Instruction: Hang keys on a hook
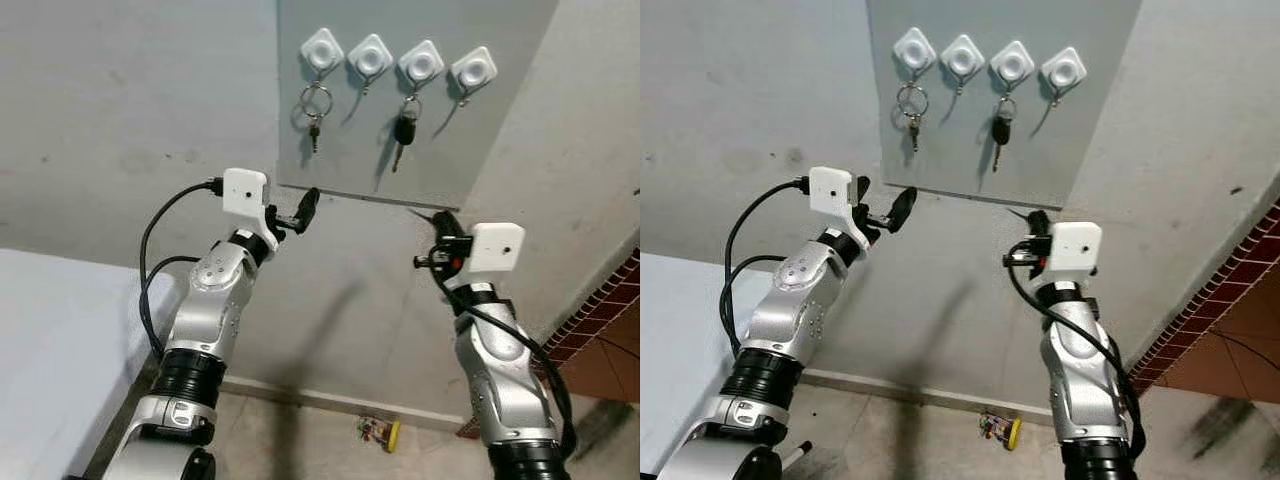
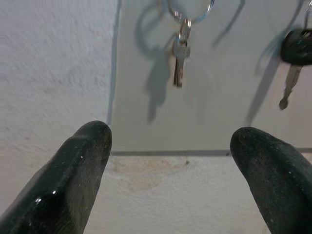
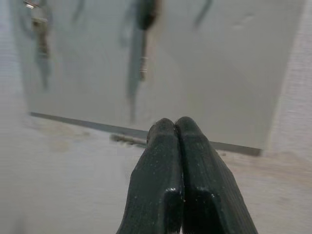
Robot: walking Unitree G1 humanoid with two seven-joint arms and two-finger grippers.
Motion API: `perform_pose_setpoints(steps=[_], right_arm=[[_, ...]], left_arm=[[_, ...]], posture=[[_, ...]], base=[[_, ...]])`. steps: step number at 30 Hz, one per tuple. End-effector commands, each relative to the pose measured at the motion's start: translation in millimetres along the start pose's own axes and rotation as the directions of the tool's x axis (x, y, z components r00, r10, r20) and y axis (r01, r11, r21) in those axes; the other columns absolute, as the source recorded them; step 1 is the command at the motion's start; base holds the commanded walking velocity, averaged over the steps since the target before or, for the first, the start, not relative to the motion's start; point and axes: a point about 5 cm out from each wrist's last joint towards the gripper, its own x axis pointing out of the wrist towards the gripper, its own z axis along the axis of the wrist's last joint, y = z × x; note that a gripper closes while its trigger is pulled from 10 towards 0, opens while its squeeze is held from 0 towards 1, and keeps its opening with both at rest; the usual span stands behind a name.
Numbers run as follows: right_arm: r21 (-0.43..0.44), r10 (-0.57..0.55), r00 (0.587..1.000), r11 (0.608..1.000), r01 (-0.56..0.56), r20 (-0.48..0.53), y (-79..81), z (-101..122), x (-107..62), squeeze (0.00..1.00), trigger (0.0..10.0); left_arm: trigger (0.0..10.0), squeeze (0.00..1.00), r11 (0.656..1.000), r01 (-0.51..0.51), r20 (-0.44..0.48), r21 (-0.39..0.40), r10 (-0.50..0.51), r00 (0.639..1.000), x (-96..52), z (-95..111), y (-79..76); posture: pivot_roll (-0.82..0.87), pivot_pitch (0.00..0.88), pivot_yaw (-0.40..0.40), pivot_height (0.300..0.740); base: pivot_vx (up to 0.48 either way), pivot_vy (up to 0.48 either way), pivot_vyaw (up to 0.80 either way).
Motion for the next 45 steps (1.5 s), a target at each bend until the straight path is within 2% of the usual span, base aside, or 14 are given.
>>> perform_pose_setpoints(steps=[1,10,17,20,26,30,45], right_arm=[[0.005,0.046,0.999,0.999,-0.046,0.018,2.8,7,2.7,0.0,10.0],[0.0,0.177,0.984,0.984,-0.177,0.009,11.7,12,10.9,0.0,10.0],[-0.032,0.299,0.953,0.954,-0.298,0.045,18.1,33,37.6,0.0,10.0],[-0.042,0.323,0.945,0.946,-0.321,0.05,19.1,37,42.6,0.0,10.0],[-0.054,0.355,0.933,0.935,-0.352,0.054,19.7,42,48.1,0.0,10.0],[-0.032,0.37,0.926,0.929,-0.369,0.073,23.4,45,50.4,0.0,10.0],[0.081,0.38,0.911,0.915,-0.395,0.16,30.6,64,75.9,0.0,10.0]], left_arm=[[10.0,0.0,0.999,0.028,0.051,0.018,-0.029,0.998,3.7,14,-4.9],[10.0,0.0,0.998,0.051,0.081,0.041,-0.054,0.995,5.6,24,-7.3],[10.0,0.0,0.996,0.07,0.131,0.059,-0.077,0.988,7.2,38,-9.2],[10.0,0.0,0.995,0.071,0.138,0.063,-0.079,0.987,7.3,40,-9.3],[10.0,0.0,0.995,0.069,0.147,0.069,-0.078,0.986,6.4,42,-7.4],[10.0,0.0,0.994,0.075,0.153,0.082,-0.087,0.984,6.5,44,-8.0],[10.0,0.0,0.981,0.167,0.17,0.102,-0.183,0.968,9.7,54,-25.5]], posture=[[0.0,0.0,-0.03,0.732],[-0.01,0.0,-0.028,0.732],[0.0,0.0,-0.032,0.732],[0.01,0.0,-0.04,0.732],[0.02,0.0,-0.048,0.732],[0.02,0.0,-0.048,0.732],[0.02,0.0,-0.038,0.732]], base=[[0.0,0.0,0.0],[0.0,0.0,0.0],[0.0,0.0,0.0],[0.0,0.0,0.0],[0.0,0.0,0.0],[0.0,0.0,0.0],[0.0,0.0,0.0]])
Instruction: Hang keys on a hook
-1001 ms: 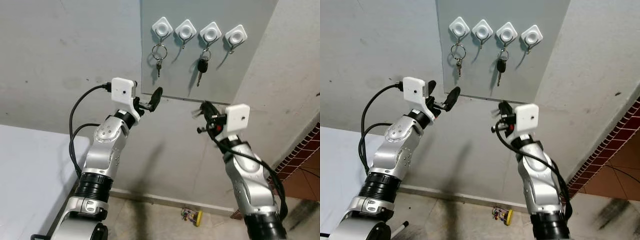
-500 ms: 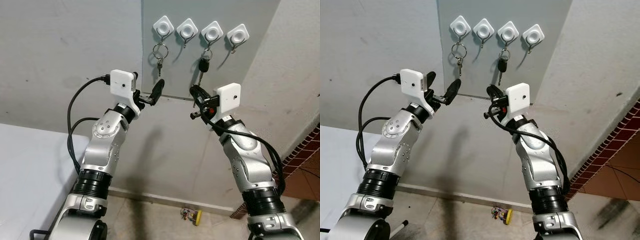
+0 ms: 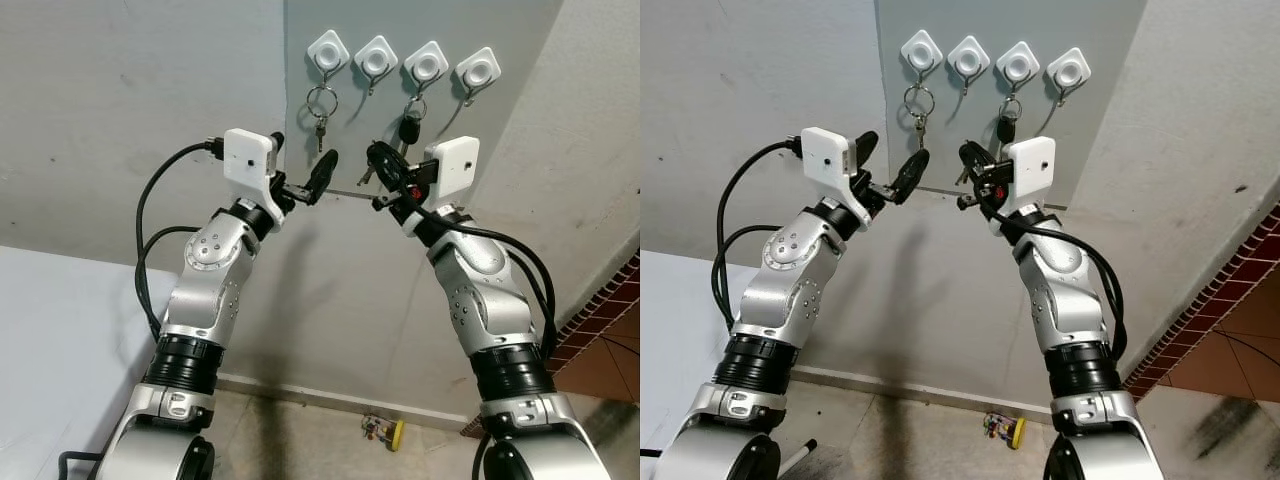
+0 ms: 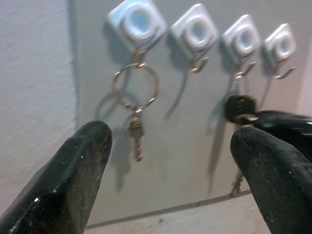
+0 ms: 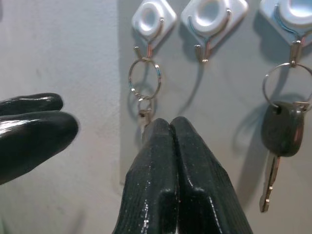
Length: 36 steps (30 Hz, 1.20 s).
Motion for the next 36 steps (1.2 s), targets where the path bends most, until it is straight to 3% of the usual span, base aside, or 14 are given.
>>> perform_pose_setpoints(steps=[1,11,22,36], right_arm=[[0.008,0.004,0.999,1.0,-0.004,0.034,-2.8,9,8.1,0.0,10.0],[0.047,0.017,0.999,0.999,-0.02,0.051,-7.4,14,22.8,0.0,10.0],[0.156,0.059,0.993,0.985,-0.075,0.106,-9.8,26,41.0,0.0,10.0],[0.245,0.084,0.98,0.961,-0.127,0.18,-12.8,40,49.4,0.0,10.0]], left_arm=[[10.0,0.0,0.999,0.04,0.024,0.019,-0.04,0.999,4.1,9,-7.2],[10.0,0.0,0.999,0.044,0.026,0.01,-0.044,0.999,2.4,10,-9.5],[10.0,0.0,1.0,0.023,0.021,0.015,-0.024,0.999,-0.1,12,-5.5],[10.0,0.0,1.0,0.001,0.02,0.017,-0.001,1.0,-1.5,12,-3.3]], posture=[[0.02,0.0,-0.038,0.732],[0.03,0.0,-0.04,0.732],[0.05,0.0,-0.049,0.732],[0.06,0.0,-0.063,0.732]], base=[[0.0,0.0,0.0],[0.0,0.0,0.0],[0.0,0.0,0.0],[0.0,0.0,0.0]])
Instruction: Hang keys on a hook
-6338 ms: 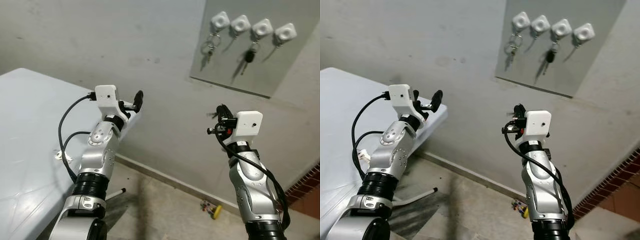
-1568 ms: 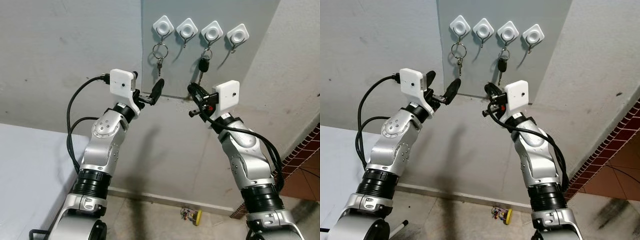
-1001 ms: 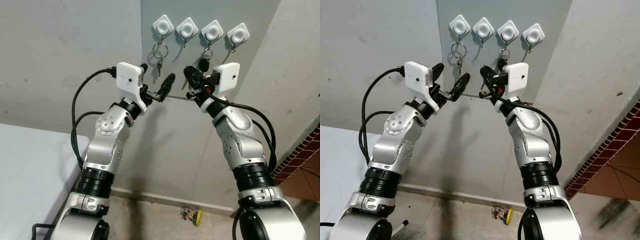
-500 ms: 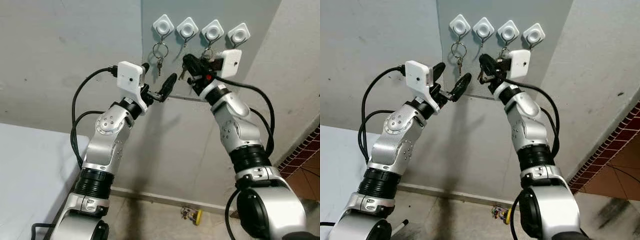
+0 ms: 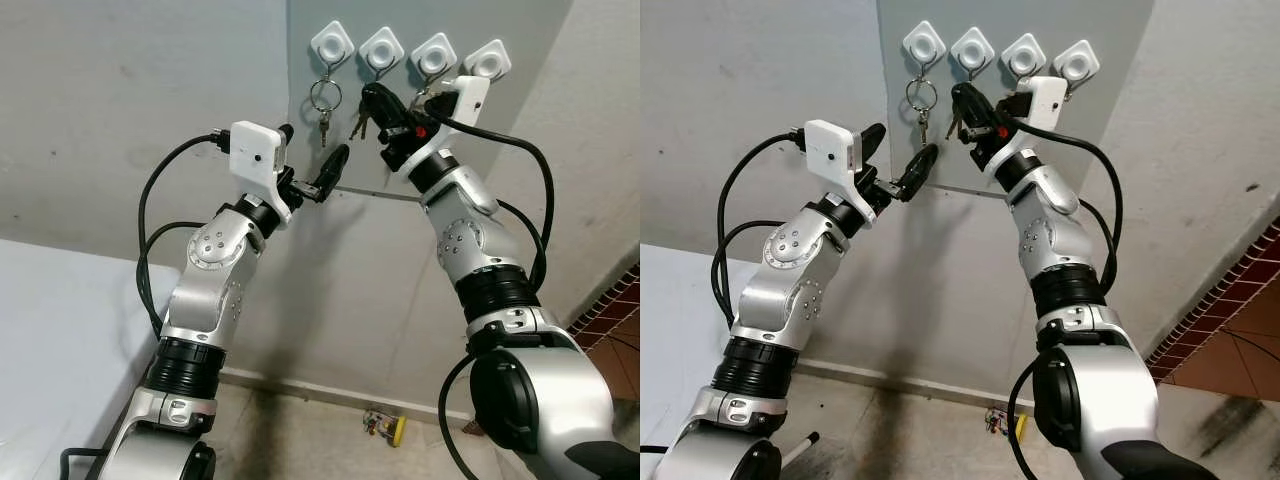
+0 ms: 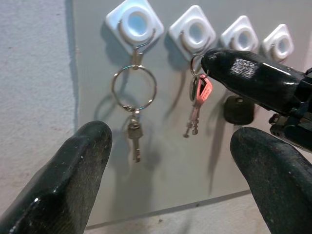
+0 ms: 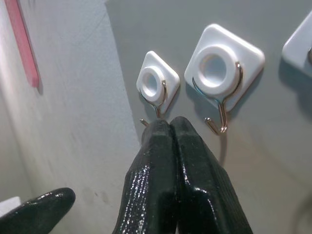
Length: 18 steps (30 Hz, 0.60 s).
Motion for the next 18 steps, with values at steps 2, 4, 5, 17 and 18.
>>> perform_pose_setpoints(steps=[2,4,5,17,18], right_arm=[[0.036,0.01,0.998,0.999,-0.012,0.061,-0.3,12,5.3,0.0,10.0],[0.128,-0.005,0.994,0.992,-0.009,0.108,-3.5,16,3.7,0.0,10.0],[0.139,-0.008,0.993,0.99,-0.008,0.114,-4.0,17,3.4,0.0,10.0],[0.429,-0.072,0.977,0.903,-0.022,0.201,-12.6,9,-13.2,0.0,10.0],[0.447,-0.081,0.978,0.894,-0.015,0.194,-13.0,7,-14.4,0.0,10.0]], left_arm=[[10.0,0.0,1.0,-0.005,0.008,0.009,0.005,1.0,0.3,4,0.3],[10.0,0.0,1.0,-0.006,0.008,0.007,0.005,1.0,0.3,4,0.2],[10.0,0.0,1.0,-0.006,0.008,0.007,0.006,1.0,0.3,4,0.2],[10.0,0.0,1.0,0.001,0.006,0.0,-0.001,1.0,2.4,4,-1.1],[10.0,0.0,1.0,0.002,0.006,0.0,-0.002,1.0,2.6,4,-1.3]], posture=[[0.06,0.0,-0.064,0.732],[0.06,0.0,-0.064,0.732],[0.06,0.0,-0.064,0.732],[0.04,0.0,-0.05,0.732],[0.04,0.0,-0.05,0.732]], base=[[0.0,0.0,0.0],[0.0,0.0,0.0],[0.0,0.0,0.0],[0.0,0.0,0.0],[0.0,0.0,0.0]])
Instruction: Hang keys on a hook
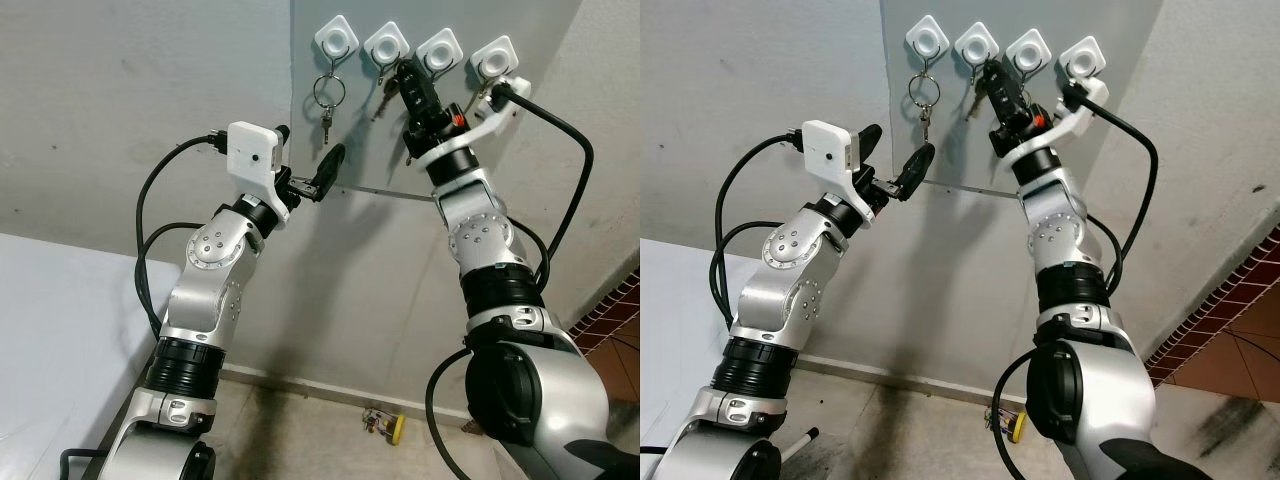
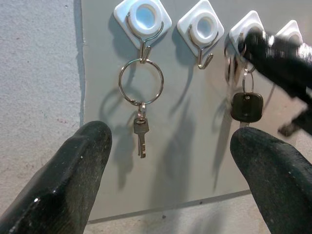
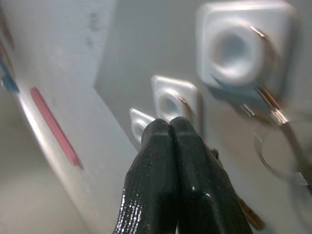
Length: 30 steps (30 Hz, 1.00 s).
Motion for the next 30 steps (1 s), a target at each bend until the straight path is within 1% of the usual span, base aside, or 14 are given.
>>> perform_pose_setpoints(steps=[1,3,4,7,10,12,13,14,15,16,22,30], right_arm=[[0.036,0.001,1.0,0.999,-0.002,0.013,1.2,1,-0.9,0.0,10.0],[0.042,0.003,1.0,0.999,-0.003,0.01,1.1,0,-2.0,0.0,10.0],[0.047,0.04,0.999,0.998,-0.04,-0.002,4.2,-4,-5.3,0.0,10.0],[0.006,0.026,0.999,1.0,-0.026,-0.027,3.8,-9,-8.2,0.0,10.0],[-0.013,0.027,0.999,1.0,-0.027,-0.04,4.8,-10,-8.0,0.0,10.0],[-0.079,0.018,0.999,0.997,-0.02,-0.026,6.2,-5,-4.3,0.0,10.0],[-0.079,0.018,0.999,0.997,-0.02,-0.026,6.2,-5,-4.3,0.0,10.0],[-0.102,0.011,1.0,0.995,-0.013,-0.019,6.6,-2,-2.3,0.0,10.0],[-0.102,0.011,1.0,0.995,-0.013,-0.019,6.6,-2,-2.3,0.0,10.0],[-0.121,0.007,1.0,0.993,-0.009,-0.014,7.4,0,-1.1,0.0,10.0],[-0.168,0.013,1.0,0.986,-0.016,-0.017,10.3,5,5.4,0.0,10.0],[-0.193,0.034,0.999,0.98,-0.039,-0.031,15.0,3,11.3,0.0,10.0]], left_arm=[[10.0,0.0,1.0,0.015,0.01,0.004,-0.015,1.0,2.6,5,-1.8],[10.0,0.0,1.0,0.015,0.01,0.004,-0.015,1.0,2.6,5,-1.8],[10.0,0.0,1.0,0.016,0.009,0.003,-0.016,1.0,2.5,5,-1.7],[10.0,0.0,1.0,0.017,0.007,0.002,-0.017,1.0,2.6,5,-2.1],[10.0,0.0,1.0,0.019,0.006,0.0,-0.019,1.0,2.6,5,-2.7],[10.0,0.0,1.0,0.018,0.006,0.0,-0.018,1.0,3.0,5,-3.0],[10.0,0.0,1.0,0.018,0.006,0.0,-0.018,1.0,3.0,5,-3.0],[10.0,0.0,1.0,0.016,0.006,0.0,-0.016,1.0,3.2,5,-2.8],[10.0,0.0,1.0,0.016,0.006,0.0,-0.016,1.0,3.2,5,-2.8],[10.0,0.0,1.0,0.014,0.007,-0.001,-0.014,1.0,2.9,5,-2.6],[10.0,0.0,1.0,0.007,0.007,-0.001,-0.007,1.0,1.8,5,-1.8],[10.0,0.0,1.0,0.007,0.009,-0.002,-0.007,1.0,2.1,5,-2.0]], posture=[[0.04,0.0,-0.047,0.732],[0.04,0.0,-0.047,0.732],[0.04,0.0,-0.043,0.732],[0.04,0.0,-0.042,0.732],[0.04,0.0,-0.042,0.732],[0.04,0.0,-0.043,0.732],[0.04,0.0,-0.043,0.732],[0.04,0.0,-0.043,0.732],[0.04,0.0,-0.043,0.732],[0.04,0.0,-0.048,0.732],[0.05,0.0,-0.051,0.732],[0.05,0.0,-0.051,0.732]], base=[[0.0,0.0,0.0],[0.0,0.0,0.0],[0.0,0.0,0.0],[0.0,0.0,0.0],[0.0,0.0,0.0],[0.0,0.0,0.0],[0.0,0.0,0.0],[0.0,0.0,0.0],[0.0,0.0,0.0],[0.0,0.0,0.0],[0.0,0.0,0.0],[0.0,0.0,0.0]])
